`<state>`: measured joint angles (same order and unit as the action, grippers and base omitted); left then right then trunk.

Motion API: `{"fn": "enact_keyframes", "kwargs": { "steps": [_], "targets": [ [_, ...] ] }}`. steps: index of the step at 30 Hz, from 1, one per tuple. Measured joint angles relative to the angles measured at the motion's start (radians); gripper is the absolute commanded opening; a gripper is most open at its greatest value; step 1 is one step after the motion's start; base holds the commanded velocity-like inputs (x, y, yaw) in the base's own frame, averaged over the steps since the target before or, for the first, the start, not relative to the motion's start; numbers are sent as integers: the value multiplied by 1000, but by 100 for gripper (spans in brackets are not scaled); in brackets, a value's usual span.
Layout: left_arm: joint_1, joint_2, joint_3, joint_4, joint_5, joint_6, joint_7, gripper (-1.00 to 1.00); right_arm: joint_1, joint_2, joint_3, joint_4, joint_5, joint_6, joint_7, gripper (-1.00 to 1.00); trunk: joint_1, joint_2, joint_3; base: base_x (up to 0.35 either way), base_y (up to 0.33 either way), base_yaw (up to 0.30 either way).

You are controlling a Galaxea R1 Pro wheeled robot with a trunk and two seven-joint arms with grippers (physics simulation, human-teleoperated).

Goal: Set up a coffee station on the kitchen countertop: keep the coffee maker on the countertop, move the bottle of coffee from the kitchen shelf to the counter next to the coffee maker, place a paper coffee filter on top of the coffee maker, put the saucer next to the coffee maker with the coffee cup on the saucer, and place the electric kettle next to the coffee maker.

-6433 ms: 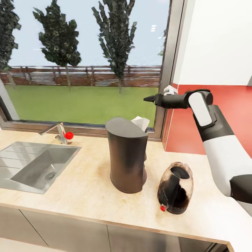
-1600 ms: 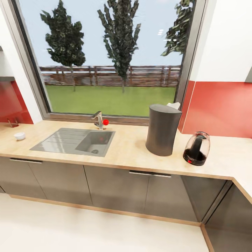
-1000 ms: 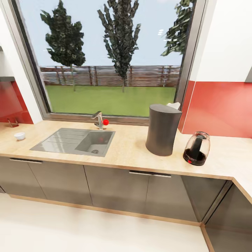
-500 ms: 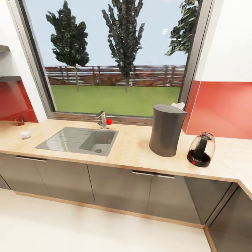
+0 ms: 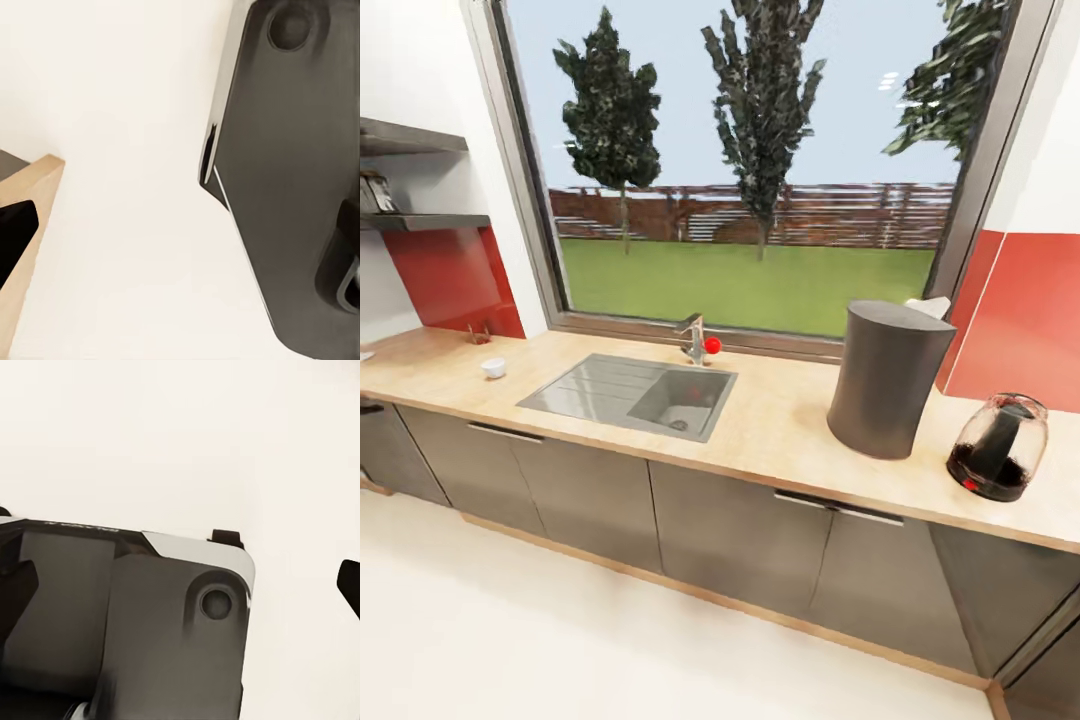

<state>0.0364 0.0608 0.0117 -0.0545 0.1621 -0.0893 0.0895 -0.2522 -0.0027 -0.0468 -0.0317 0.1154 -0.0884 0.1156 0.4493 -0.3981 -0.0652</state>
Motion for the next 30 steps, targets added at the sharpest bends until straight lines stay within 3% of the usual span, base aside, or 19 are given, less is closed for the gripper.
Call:
{"fn": "enact_keyframes", "kwargs": {
  "steps": [12,30],
  "targets": [
    [0,1,0,-6,1,-1,0,100,0,0,1,0,0,0,0,100,0,0,9,133,227,230],
    [0,2,0,-6,1,-38,1,100,0,1,2,2,2,1,0,100,0,0,36,190,281,47]
  ]
}}
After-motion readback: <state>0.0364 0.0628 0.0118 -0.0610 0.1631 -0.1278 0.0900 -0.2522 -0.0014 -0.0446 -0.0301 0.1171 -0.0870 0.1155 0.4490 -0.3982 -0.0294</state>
